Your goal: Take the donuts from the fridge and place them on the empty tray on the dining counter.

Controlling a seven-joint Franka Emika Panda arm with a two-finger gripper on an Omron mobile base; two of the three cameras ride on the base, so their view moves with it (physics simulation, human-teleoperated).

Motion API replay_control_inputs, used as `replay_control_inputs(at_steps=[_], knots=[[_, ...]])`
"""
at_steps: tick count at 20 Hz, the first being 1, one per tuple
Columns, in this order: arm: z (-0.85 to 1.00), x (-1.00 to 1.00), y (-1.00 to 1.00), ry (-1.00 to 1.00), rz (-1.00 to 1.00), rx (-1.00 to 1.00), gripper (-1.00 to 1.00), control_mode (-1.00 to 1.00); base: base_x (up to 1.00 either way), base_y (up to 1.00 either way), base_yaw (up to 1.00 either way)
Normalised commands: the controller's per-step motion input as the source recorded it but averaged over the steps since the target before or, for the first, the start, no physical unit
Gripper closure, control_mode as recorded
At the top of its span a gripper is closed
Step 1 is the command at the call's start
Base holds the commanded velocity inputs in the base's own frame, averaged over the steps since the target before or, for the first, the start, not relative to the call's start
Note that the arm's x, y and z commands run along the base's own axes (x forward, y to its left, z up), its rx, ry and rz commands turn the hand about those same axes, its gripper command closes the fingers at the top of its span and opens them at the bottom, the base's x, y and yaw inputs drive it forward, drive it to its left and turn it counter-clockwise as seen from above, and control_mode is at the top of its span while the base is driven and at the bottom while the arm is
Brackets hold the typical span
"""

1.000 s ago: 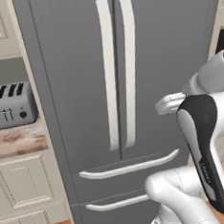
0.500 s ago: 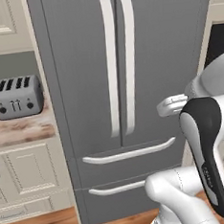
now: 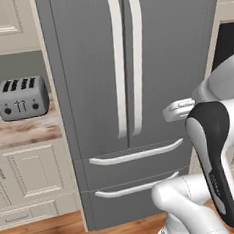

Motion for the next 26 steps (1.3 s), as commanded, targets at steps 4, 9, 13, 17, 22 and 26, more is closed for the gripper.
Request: replay_control_inputs(at_steps=[4, 9, 13, 17, 22, 26], knots=[[0.00, 0.00, 0.00, 0.00, 0.00, 0.00, -1.00, 1.00, 0.12, 0.00, 0.00], [0.00, 0.61, -0.01, 0.06, 0.00, 0.00, -1.00, -1.00, 0.10, 0.00, 0.00], [-0.01, 0.70, -0.02, 0.02, 0.00, 0.00, -1.00, -1.00, 0.00, 0.00, 0.00], [-0.03, 0.71, 0.00, 0.00, 0.00, 0.00, -1.00, -1.00, 0.00, 0.00, 0.00], [-0.27, 0.66, 0.00, -0.16, 0.04, -0.04, -1.00, -1.00, 0.00, 0.00, 0.00], [-0.37, 0.76, -0.01, -0.13, 0.04, -0.02, -1.00, -1.00, 0.00, 0.00, 0.00]])
